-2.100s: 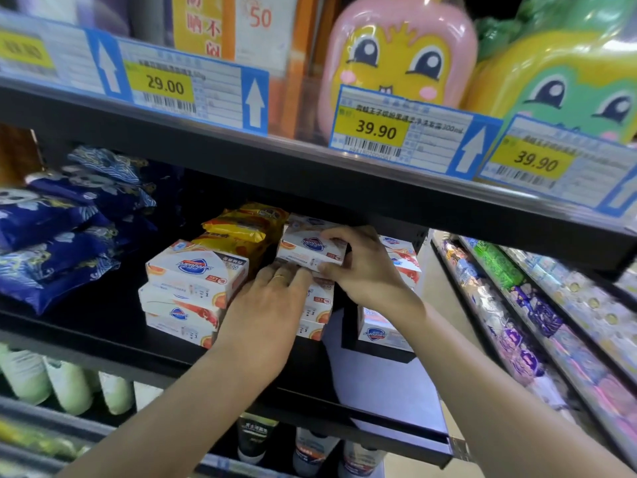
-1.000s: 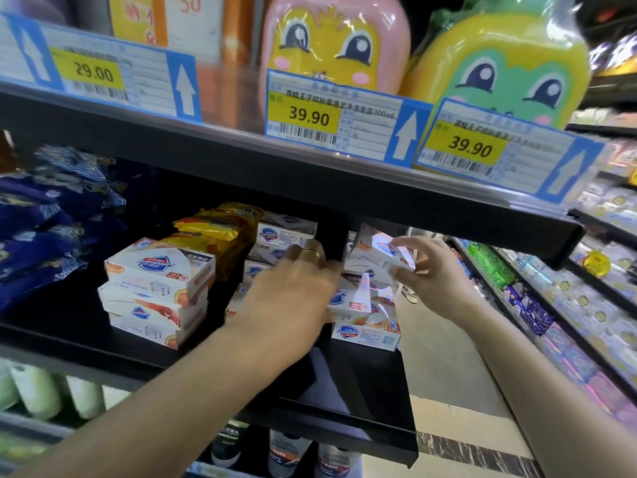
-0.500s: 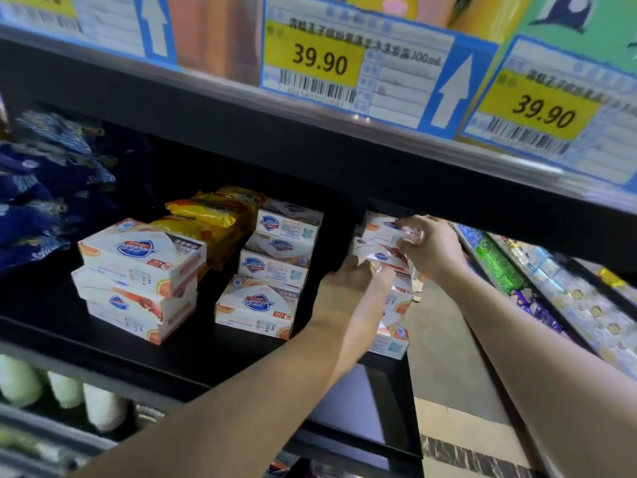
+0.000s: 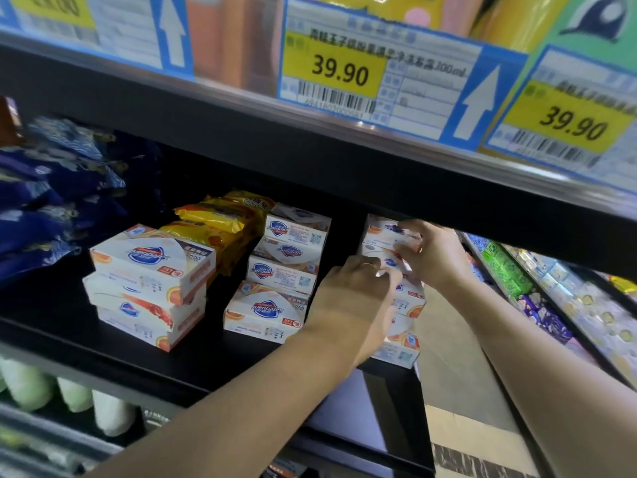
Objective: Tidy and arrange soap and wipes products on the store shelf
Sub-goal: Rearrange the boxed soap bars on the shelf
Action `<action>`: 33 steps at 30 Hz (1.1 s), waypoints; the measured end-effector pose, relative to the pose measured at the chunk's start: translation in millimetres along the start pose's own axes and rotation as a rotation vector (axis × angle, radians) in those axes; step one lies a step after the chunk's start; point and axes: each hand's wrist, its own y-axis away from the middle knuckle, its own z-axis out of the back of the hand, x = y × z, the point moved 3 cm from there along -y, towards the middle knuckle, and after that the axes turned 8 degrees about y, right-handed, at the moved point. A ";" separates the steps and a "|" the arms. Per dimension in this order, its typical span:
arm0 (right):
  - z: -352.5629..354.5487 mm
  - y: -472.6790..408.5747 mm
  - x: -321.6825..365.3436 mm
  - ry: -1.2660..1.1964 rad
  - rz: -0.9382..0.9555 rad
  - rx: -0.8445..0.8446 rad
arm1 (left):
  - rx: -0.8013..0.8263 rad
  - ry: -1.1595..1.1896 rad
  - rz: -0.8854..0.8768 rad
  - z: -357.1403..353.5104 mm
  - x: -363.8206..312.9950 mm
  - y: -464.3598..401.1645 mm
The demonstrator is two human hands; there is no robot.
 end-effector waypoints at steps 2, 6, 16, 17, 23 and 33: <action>1.8 1.2 8.0 0.044 0.035 -0.125 | -0.062 -0.069 -0.010 16.9 8.1 17.0; 6.4 19.4 60.3 -0.104 0.358 -0.299 | -0.081 -0.056 0.004 40.6 30.8 51.0; -32.5 0.0 120.5 -0.090 0.517 0.278 | 0.144 -0.316 0.106 31.4 83.3 90.1; -35.1 -0.9 120.0 -0.096 0.514 0.277 | 0.110 -0.303 0.122 32.0 84.9 88.9; -36.4 5.4 116.4 -0.168 0.519 0.196 | 0.056 -0.215 0.120 29.7 99.9 89.6; 8.4 43.5 62.4 -0.228 0.462 -0.046 | 0.099 -0.209 0.125 52.0 80.6 94.5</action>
